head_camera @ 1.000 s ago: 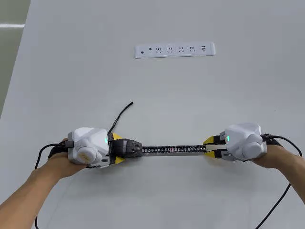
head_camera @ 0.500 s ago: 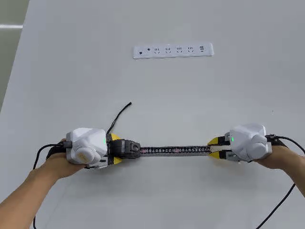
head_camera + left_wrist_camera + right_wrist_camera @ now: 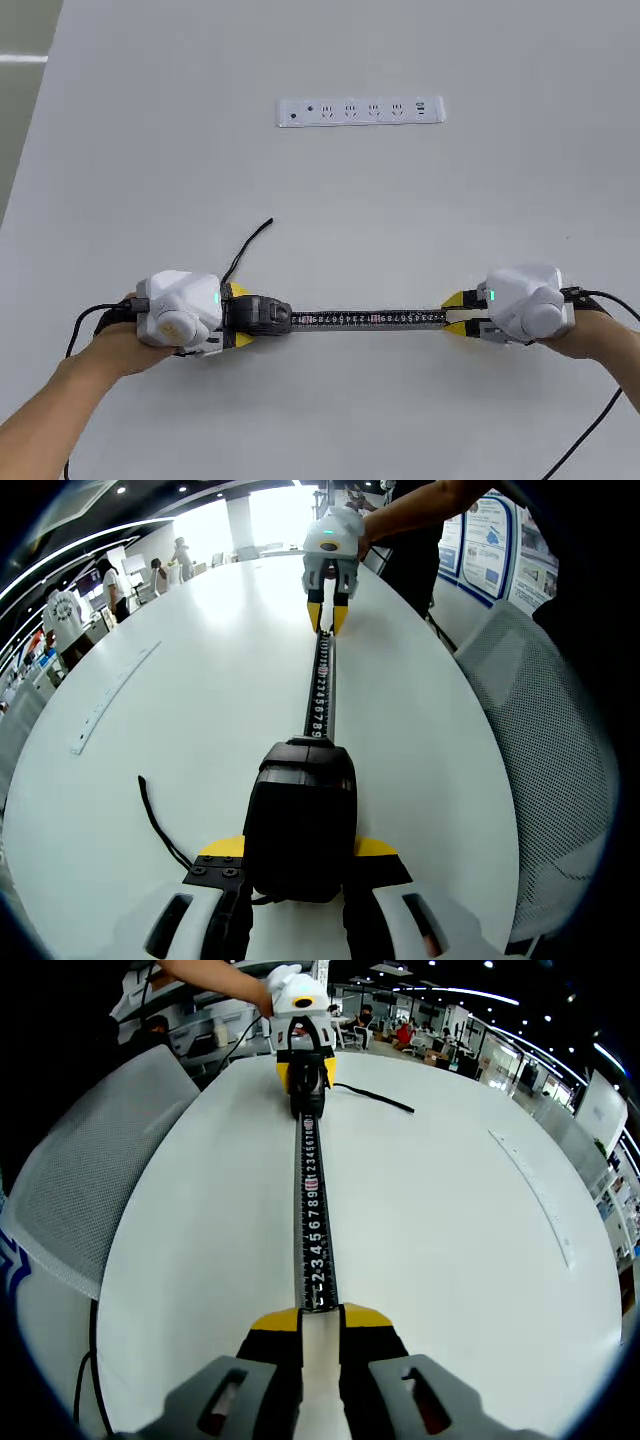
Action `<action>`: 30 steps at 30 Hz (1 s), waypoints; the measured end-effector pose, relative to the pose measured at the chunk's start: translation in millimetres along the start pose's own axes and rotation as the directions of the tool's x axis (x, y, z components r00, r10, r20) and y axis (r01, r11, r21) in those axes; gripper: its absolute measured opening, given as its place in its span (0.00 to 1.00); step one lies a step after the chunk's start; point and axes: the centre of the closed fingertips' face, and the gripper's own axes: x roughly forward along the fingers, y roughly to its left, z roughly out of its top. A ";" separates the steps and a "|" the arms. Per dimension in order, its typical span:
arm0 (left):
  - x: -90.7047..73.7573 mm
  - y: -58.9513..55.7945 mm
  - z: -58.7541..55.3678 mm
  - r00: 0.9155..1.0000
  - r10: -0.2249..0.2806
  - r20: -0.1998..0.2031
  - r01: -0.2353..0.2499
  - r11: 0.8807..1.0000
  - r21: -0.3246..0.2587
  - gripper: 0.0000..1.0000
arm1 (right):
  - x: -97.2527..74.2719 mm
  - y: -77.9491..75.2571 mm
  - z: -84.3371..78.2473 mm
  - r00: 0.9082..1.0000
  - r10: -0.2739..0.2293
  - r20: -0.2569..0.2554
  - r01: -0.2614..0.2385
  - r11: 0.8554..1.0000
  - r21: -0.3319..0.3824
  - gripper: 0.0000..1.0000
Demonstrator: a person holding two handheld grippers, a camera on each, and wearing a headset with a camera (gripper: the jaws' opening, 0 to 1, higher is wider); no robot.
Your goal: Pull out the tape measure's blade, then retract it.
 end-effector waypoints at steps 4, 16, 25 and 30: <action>1.4 -0.5 1.6 1.000 -0.013 -0.021 0.013 1.000 0.013 0.32 | -10.6 4.6 -14.9 0.998 0.060 -0.016 -0.059 0.998 0.038 0.00; 1.5 0.0 0.3 0.999 -0.016 -0.042 0.016 1.000 -0.001 0.32 | -11.7 16.3 -24.7 0.999 0.026 -0.022 -0.024 0.996 0.083 0.00; 1.6 -0.1 0.2 0.999 -0.008 -0.042 0.008 1.000 -0.001 0.32 | -18.9 13.4 -20.8 1.000 -0.026 0.003 0.026 0.993 0.119 0.05; 0.4 -3.4 -1.4 1.000 0.008 -0.028 -0.009 0.999 -0.030 0.36 | -17.8 15.9 -19.7 0.999 -0.052 0.012 0.050 0.989 0.142 0.17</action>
